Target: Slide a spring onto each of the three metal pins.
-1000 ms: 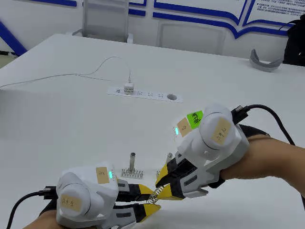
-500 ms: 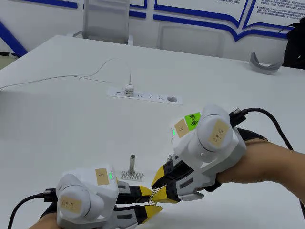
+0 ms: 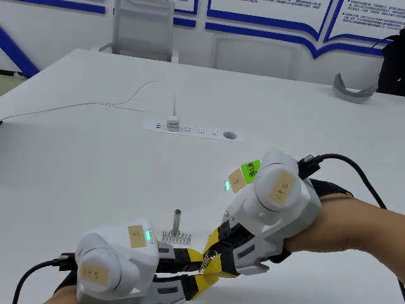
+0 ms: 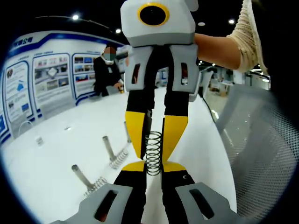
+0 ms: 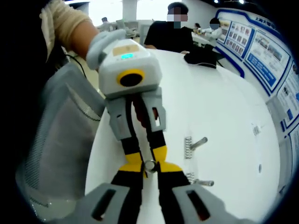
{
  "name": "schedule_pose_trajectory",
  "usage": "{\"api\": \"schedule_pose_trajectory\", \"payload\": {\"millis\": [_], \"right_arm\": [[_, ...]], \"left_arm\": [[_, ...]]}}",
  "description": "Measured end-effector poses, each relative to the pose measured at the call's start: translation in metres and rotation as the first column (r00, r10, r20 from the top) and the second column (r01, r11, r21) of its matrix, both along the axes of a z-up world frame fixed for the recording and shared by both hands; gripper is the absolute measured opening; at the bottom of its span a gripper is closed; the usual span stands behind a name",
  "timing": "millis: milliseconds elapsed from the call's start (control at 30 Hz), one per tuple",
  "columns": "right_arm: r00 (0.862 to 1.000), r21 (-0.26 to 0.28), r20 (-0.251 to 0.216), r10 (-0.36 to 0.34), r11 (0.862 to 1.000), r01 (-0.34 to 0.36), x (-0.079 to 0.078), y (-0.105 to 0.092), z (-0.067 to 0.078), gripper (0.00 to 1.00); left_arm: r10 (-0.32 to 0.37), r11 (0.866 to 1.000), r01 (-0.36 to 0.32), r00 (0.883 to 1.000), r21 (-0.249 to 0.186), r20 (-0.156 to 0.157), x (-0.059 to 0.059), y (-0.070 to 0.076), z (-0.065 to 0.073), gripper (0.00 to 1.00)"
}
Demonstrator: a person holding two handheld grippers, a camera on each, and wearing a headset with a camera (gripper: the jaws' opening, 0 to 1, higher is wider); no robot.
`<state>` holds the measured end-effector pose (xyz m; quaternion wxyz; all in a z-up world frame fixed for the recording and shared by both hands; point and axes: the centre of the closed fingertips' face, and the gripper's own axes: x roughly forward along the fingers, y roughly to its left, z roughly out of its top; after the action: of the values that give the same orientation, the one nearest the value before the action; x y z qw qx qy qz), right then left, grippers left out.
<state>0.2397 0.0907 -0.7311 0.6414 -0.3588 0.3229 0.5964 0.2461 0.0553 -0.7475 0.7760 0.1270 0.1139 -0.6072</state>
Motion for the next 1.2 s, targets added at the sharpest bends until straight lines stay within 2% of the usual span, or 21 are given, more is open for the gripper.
{"api": "schedule_pose_trajectory", "payload": {"millis": [333, 467, 633, 1200], "right_arm": [[1.0, -0.002, -0.004, -0.015, 1.0, 0.015, 0.0, -0.001, 0.001, 0.12], [1.0, 0.004, -0.001, -0.023, 1.0, 0.023, 0.002, -0.003, 0.004, 0.12], [0.999, 0.001, 0.002, -0.037, 0.999, 0.037, 0.005, -0.009, 0.005, 0.12], [0.993, -0.002, 0.019, -0.114, 0.994, 0.114, 0.018, -0.037, 0.015, 0.12]], "left_arm": [[0.003, 1.0, -0.003, 1.0, -0.009, 0.001, 0.001, -0.001, 0.001, 0.12], [0.008, 1.0, -0.008, 1.0, -0.01, -0.008, 0.0, -0.001, 0.0, 0.19], [0.012, 1.0, -0.012, 1.0, -0.012, -0.019, -0.001, 0.001, -0.001, 0.22], [0.095, 0.995, -0.096, 0.993, -0.016, -0.069, 0.007, 0.026, -0.004, 0.44]]}}
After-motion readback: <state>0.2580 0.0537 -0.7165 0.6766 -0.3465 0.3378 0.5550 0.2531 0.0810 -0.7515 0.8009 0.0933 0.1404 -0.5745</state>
